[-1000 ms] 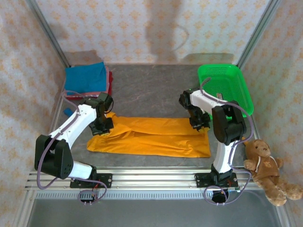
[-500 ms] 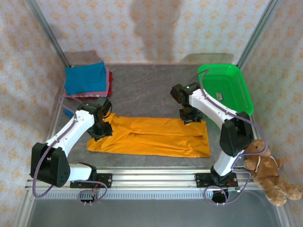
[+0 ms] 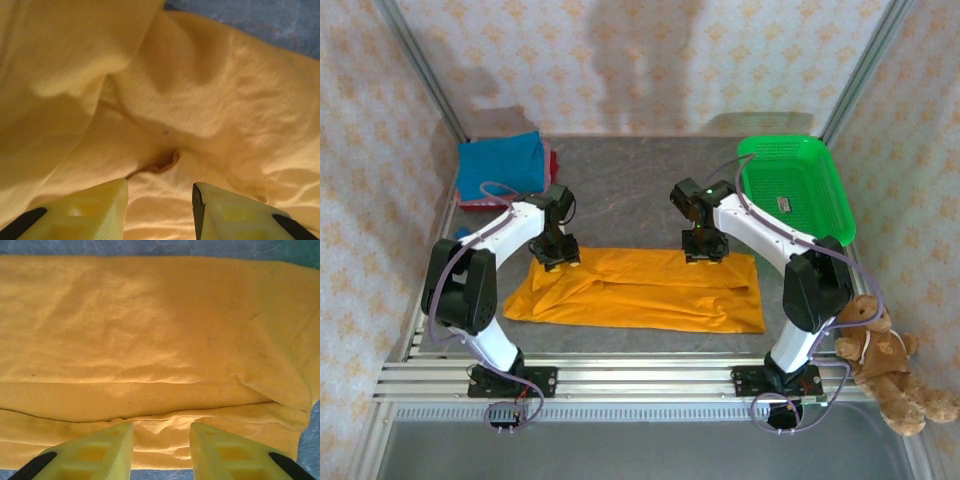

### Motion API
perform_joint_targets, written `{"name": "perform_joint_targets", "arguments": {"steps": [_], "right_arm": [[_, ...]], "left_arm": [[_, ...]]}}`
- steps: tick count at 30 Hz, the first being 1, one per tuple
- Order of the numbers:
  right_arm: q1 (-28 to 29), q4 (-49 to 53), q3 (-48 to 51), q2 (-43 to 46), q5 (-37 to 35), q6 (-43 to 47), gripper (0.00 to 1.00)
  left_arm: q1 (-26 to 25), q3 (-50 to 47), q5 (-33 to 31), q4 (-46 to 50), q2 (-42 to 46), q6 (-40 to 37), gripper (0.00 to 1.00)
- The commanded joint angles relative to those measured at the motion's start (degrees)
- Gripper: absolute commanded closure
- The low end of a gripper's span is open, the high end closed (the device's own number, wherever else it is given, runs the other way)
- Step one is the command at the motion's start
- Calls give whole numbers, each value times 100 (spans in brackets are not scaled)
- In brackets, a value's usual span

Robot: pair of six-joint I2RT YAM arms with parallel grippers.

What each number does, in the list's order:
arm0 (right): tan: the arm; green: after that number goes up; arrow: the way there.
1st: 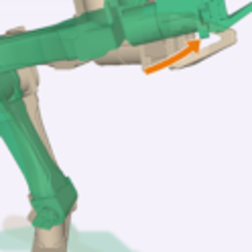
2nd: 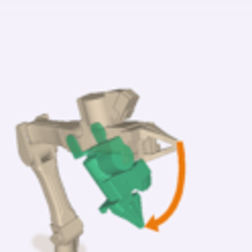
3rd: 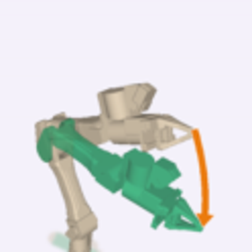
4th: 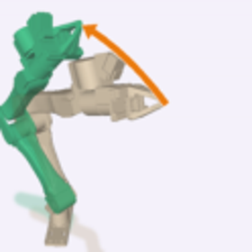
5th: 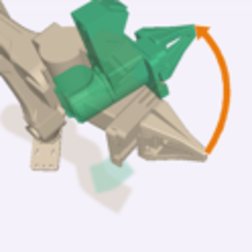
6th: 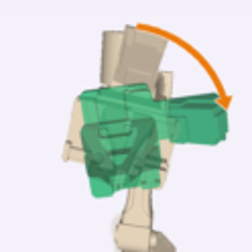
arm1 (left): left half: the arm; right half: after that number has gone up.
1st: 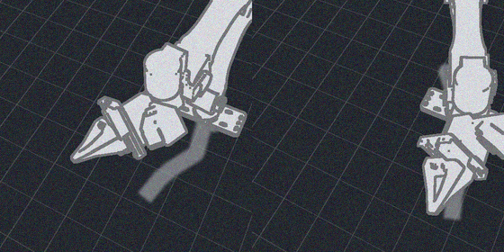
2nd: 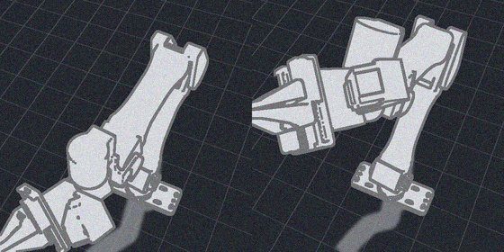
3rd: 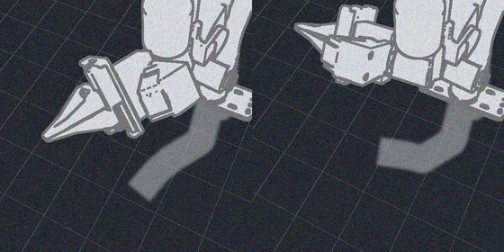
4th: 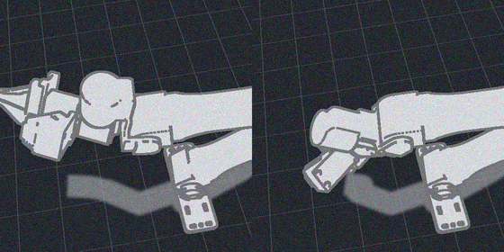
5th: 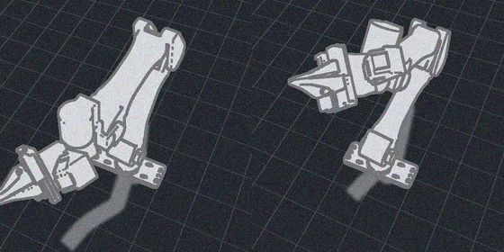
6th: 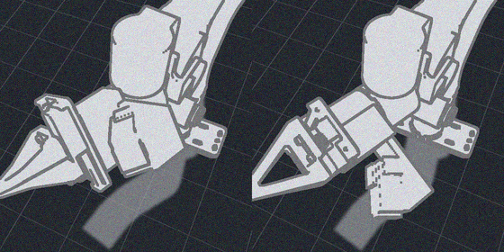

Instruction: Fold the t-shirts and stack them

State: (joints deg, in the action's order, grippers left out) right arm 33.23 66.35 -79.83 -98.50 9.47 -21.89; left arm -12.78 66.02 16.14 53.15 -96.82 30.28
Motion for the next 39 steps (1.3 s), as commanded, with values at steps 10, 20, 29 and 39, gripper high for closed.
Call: {"name": "perform_joint_targets", "arguments": {"steps": [10,20,29,39], "right_arm": [[-1,71,92,147,-68,-22,65],[1,124,30,150,-93,26,65],[-1,82,39,123,-42,66,65],[-1,33,162,34,-34,161,65]], "left_arm": [[-23,-146,53,-502,-255,-66,68],[-81,-414,126,-520,21,25,97],[-848,-649,80,-55,922,687,100],[-2218,-1120,724,-153,645,1637,79]]}}
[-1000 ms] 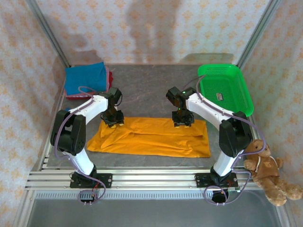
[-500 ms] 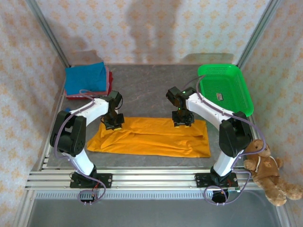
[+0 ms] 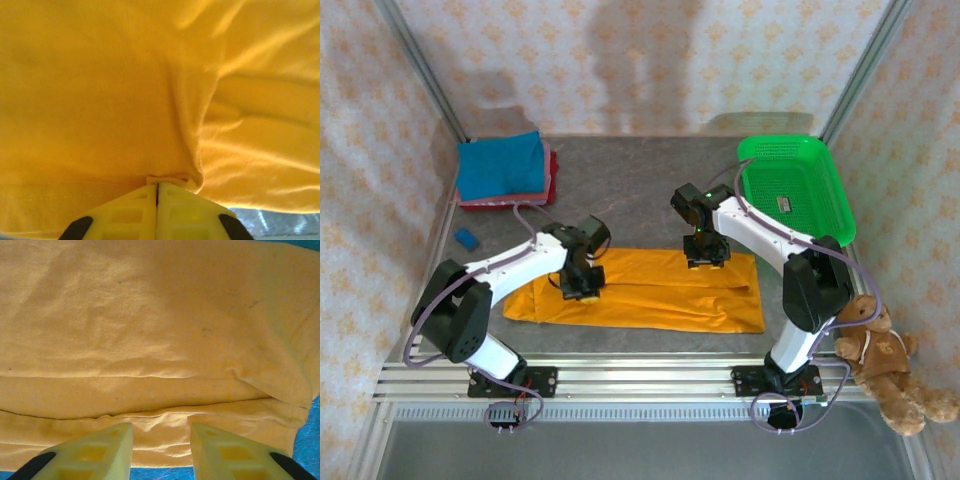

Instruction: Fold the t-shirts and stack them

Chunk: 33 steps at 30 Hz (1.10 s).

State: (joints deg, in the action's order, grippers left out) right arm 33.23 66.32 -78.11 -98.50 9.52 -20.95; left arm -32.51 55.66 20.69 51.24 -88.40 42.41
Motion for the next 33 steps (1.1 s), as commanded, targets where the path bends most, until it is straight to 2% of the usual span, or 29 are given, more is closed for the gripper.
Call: {"name": "perform_joint_targets", "arguments": {"steps": [1,5,8,10,14,18,21,26,33], "right_arm": [[-1,28,-11,32,-31,68,65],[-1,-37,-58,16,111,60,65],[-1,-211,-85,-15,371,0,65],[8,-408,-92,-72,616,-74,65],[8,-837,-127,-271,987,-180,65],[8,-1160,-284,-562,1238,-181,65],[8,-1375,-448,-834,1505,-190,65],[8,-1578,-675,-1247,1737,-219,65],[9,-1646,-817,-1534,1804,-258,65]], "left_arm": [[-344,-53,256,27,-249,434,70],[-535,309,352,-14,-300,426,66],[-331,925,86,498,-232,93,65],[58,1352,-117,1001,-258,-289,65],[1302,1989,-513,1605,-284,-1071,65],[2571,2093,-212,1407,-379,-1713,67],[3136,2112,-82,1205,-582,-1975,68],[3574,1905,363,475,-943,-1956,67],[3681,1988,227,81,-1487,-1919,69]]}}
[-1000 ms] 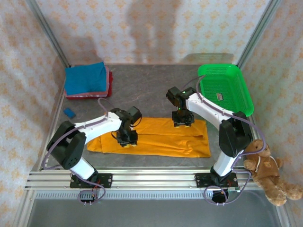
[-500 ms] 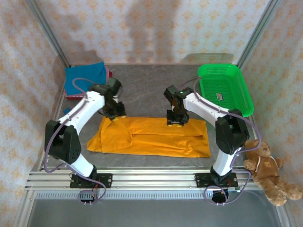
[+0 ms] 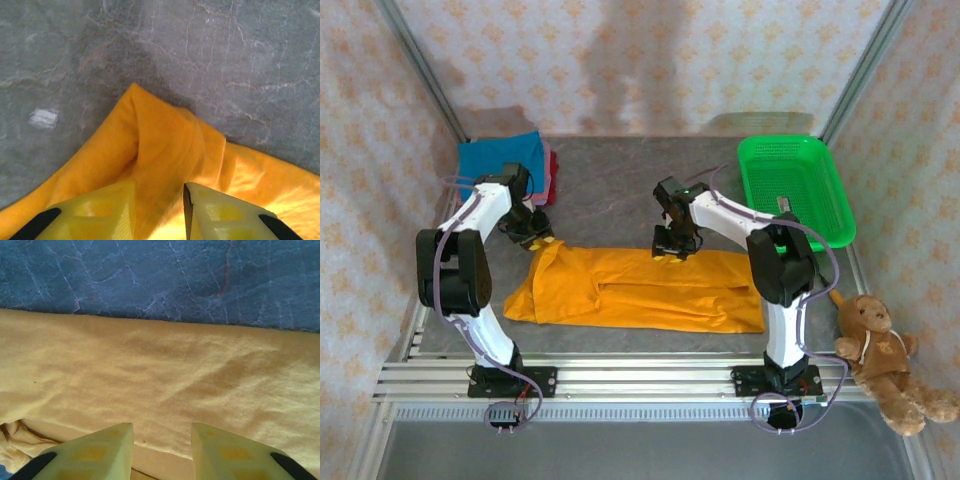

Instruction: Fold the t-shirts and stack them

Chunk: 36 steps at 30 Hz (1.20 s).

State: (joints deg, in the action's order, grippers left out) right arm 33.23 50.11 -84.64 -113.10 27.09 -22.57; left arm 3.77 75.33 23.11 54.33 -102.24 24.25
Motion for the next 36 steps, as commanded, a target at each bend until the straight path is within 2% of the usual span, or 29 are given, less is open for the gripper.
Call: {"name": "perform_joint_targets", "arguments": {"steps": [1,8,10,14,15,24,28,31,36], "right_arm": [[9,-35,-168,-100,52,-95,65],[-1,-175,-135,-263,136,-96,65],[-35,-245,-95,-341,156,-100,65],[-193,-282,44,-437,146,-88,65],[-256,-306,119,-433,141,-93,65],[-528,-526,818,-197,187,-112,65],[-528,-651,943,-177,335,-122,65],[-528,-669,941,-186,358,-120,65],[-528,-643,932,-178,376,-77,65]], "left_arm": [[62,45,-42,-267,-137,-112,69],[106,44,-155,-487,-317,-148,75],[130,-11,-166,-568,-371,-167,80],[156,-44,-305,-610,-381,-249,99],[180,-53,-316,-608,-353,-253,100],[500,-142,-700,-449,-151,-212,100],[537,-321,-178,-759,-52,-167,100],[525,-444,317,-1085,-30,-36,76],[519,-536,477,-1493,84,239,72]]}}
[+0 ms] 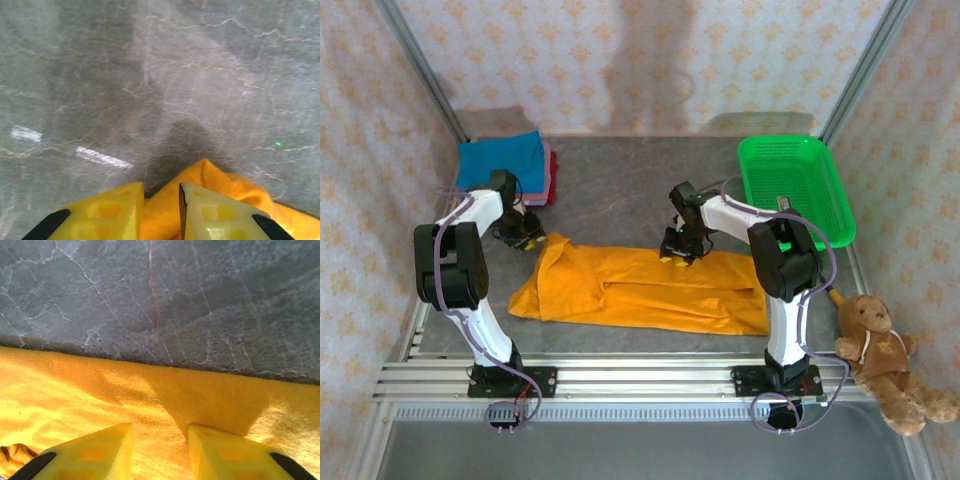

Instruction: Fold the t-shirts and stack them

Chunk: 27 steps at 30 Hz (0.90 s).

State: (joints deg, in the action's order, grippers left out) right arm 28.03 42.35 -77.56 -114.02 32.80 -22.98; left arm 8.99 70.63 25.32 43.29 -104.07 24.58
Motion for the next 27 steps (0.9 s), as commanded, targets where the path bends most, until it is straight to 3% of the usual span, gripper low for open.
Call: {"name": "perform_joint_targets", "arguments": {"steps": [1,14,17,22,27], "right_arm": [[-8,136,237,-88,-195,-32,65],[-8,139,261,-113,-160,-5,65],[-8,153,251,-134,-160,7,65],[-8,151,250,-160,-160,13,65],[-8,248,255,-219,-296,7,65]], "left_arm": [[-3,-88,302,-493,290,268,71],[-433,-2,361,-741,-59,458,66],[-469,37,212,-654,-96,437,73],[-436,160,-324,-343,33,320,98],[-258,180,-576,-233,213,420,100]]}}
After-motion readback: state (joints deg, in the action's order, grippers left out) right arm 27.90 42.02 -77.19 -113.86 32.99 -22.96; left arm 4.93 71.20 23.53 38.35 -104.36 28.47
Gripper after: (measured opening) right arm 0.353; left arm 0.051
